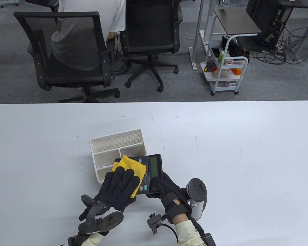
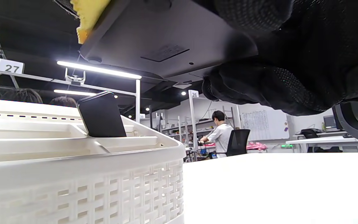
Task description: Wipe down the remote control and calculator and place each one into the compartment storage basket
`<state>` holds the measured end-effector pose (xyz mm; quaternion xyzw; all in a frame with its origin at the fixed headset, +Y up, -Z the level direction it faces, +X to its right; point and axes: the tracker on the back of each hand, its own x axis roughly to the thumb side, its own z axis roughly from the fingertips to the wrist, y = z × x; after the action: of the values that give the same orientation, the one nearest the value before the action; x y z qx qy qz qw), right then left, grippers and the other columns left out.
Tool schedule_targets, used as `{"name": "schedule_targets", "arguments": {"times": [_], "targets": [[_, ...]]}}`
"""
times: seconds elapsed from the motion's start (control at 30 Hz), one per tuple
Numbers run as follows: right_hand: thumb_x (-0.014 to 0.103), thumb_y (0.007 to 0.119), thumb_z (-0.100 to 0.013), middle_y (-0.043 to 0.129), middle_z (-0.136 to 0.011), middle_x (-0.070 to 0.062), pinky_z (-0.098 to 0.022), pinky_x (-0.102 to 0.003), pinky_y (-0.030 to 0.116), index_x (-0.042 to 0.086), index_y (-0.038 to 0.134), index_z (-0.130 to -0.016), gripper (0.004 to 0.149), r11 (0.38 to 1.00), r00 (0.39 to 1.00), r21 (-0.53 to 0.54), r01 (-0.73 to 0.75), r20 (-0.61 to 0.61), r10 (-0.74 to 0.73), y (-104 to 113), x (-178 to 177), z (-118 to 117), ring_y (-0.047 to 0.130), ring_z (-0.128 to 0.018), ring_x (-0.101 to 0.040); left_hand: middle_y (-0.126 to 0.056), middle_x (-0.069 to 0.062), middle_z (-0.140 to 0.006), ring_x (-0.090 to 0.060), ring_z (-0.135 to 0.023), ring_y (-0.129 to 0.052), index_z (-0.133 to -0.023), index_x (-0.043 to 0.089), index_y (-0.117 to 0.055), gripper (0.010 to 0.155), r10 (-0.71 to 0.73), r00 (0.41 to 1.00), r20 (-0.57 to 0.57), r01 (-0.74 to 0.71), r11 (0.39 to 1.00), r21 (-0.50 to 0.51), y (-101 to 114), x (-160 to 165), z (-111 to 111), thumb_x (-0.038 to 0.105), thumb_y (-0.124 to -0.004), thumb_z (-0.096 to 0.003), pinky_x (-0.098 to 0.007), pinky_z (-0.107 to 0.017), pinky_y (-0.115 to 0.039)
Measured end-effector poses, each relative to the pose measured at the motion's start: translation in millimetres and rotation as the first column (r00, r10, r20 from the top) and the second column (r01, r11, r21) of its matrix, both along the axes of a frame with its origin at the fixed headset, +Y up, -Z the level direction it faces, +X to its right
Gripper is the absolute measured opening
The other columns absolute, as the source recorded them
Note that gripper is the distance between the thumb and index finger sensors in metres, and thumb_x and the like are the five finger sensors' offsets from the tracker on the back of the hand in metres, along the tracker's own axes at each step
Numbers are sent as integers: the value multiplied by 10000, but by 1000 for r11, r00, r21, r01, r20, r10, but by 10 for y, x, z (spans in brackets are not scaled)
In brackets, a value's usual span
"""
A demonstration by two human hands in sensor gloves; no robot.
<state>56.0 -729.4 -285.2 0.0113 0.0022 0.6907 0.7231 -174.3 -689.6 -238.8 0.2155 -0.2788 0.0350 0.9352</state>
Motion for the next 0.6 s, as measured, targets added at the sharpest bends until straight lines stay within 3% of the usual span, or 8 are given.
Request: {"name": "schedule_targets", "arguments": {"times": [0.2,0.4,0.6], "targets": [[317,697,-587,865,-871,-297,-361,-409,915,-133,656,-996,610,999,998,34,-7,58,5,-17,53,39,1041,-567,-304,-601,-23,-1145,-369,-1106,-491,-1057,312,-614,559,52,997,-52,-52,999,-7,29,-69,11,496,-603,-530,-614,-748,-495],[325,682,-589,870,-849,-286,-374,-402,921,-132,614,-1007,622,996,995,56,-75,67,72,-4,61,64,1043,-579,-292,-621,-35,-1125,-364,-1083,-590,-1051,291,-623,555,23,999,29,-23,1000,-10,-26,24,47,489,-616,-532,-595,-743,-553],[353,700,-574,893,-808,-273,-352,-394,937,-125,638,-1002,645,999,998,37,-20,65,17,-35,126,51,1066,-539,-281,-601,-18,-1136,-351,-1087,-589,-1062,308,-584,567,-32,995,98,29,999,36,-25,200,107,499,-619,-529,-580,-754,-536]]}}
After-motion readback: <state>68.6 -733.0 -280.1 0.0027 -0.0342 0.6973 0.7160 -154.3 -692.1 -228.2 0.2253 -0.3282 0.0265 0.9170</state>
